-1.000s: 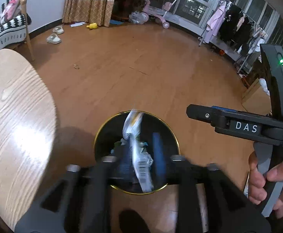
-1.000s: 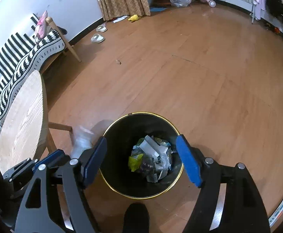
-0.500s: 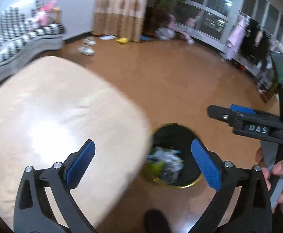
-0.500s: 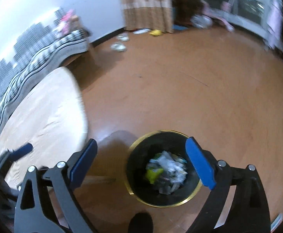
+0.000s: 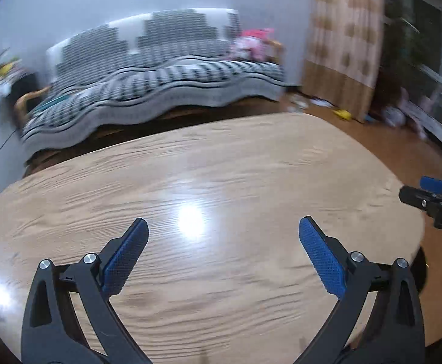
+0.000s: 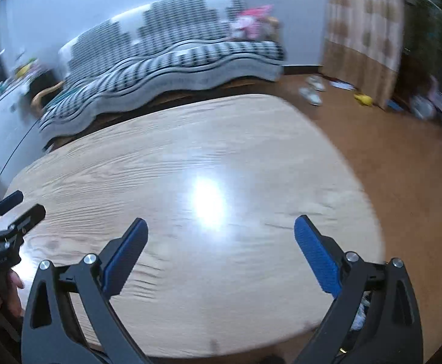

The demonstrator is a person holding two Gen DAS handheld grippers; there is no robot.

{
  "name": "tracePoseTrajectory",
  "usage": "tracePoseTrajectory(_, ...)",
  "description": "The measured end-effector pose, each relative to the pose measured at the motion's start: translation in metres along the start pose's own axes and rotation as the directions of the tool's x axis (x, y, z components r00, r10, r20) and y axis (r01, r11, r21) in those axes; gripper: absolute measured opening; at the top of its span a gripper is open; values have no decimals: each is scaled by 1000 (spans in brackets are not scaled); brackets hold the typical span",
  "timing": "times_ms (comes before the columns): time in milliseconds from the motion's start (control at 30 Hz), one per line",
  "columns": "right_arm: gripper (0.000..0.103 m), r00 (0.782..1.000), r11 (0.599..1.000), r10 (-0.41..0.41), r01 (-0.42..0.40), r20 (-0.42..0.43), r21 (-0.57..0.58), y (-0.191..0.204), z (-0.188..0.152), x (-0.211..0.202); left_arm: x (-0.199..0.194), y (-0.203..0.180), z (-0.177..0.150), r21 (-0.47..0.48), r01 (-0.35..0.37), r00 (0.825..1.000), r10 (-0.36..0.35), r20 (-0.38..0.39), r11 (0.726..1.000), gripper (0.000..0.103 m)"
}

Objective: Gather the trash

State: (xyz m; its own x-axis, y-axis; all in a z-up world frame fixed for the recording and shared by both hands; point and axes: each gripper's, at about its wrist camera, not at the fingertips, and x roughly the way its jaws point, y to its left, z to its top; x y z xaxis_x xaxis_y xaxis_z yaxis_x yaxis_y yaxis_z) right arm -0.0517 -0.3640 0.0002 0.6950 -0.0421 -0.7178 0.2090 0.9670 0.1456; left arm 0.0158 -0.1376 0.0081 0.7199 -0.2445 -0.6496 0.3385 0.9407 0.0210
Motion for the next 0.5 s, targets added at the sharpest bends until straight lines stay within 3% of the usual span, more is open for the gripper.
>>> tracePoseTrajectory(133, 94, 998, 996, 52, -54, -18, -76, 62, 12, 23, -5, 65, -12, -85, -79, 997, 78, -21, 993, 96)
tracePoseTrajectory(267, 94, 997, 988, 69, -73, -35, -138, 111, 19, 45, -9, 107, -22, -131, -126, 992, 124, -26, 983, 96)
tracePoseTrajectory(500, 94, 997, 986, 63, -71, -54, -148, 139, 23, 72, -1, 147, -24, -171, -147, 989, 143, -39, 974, 96)
